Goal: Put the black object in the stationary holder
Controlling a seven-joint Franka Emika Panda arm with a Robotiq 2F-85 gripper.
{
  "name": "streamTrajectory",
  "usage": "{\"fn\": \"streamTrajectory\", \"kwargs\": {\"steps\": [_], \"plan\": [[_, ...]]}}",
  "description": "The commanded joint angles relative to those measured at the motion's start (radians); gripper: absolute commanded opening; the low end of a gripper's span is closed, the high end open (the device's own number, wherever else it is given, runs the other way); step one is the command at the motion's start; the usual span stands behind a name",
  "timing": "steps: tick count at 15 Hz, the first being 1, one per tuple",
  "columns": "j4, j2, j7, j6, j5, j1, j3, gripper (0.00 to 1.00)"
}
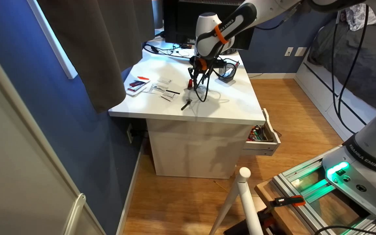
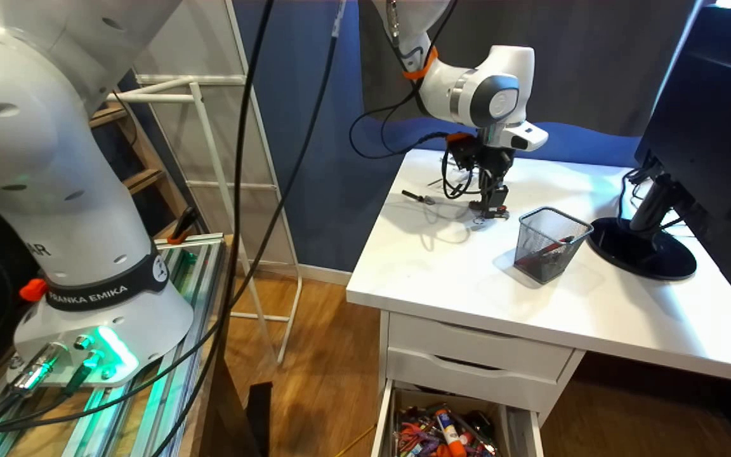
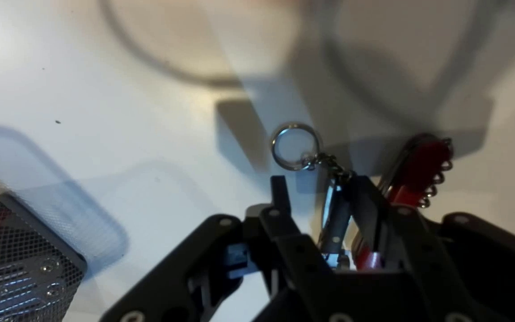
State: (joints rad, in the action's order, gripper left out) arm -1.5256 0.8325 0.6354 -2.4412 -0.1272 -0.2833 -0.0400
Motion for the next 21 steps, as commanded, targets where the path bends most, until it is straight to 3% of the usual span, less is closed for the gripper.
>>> {"fn": "streamTrajectory", "kwargs": {"steps": [1, 7, 8, 11, 12, 13, 15, 21], "plan": [[0.044, 0.032, -0.039, -0.016, 0.048, -0.012, 0.011, 0.43], [0.072, 0.052, -0.042, -0.004, 0.088, -0.010, 0.014, 0.31], [0.078, 0.059, -0.043, 0.002, 0.091, -0.010, 0.015, 0.36], [0.085, 0.076, -0.041, 0.010, 0.098, -0.010, 0.020, 0.38], [0.085, 0.080, -0.038, 0.011, 0.097, -0.011, 0.024, 0.30], [0.086, 0.081, -0.038, 0.011, 0.096, -0.011, 0.027, 0.12], [0.077, 0.066, -0.033, 0.016, 0.092, -0.014, 0.035, 0.00], [-0.026, -0.054, 0.002, 0.056, 0.097, -0.018, 0.055, 0.05]]}}
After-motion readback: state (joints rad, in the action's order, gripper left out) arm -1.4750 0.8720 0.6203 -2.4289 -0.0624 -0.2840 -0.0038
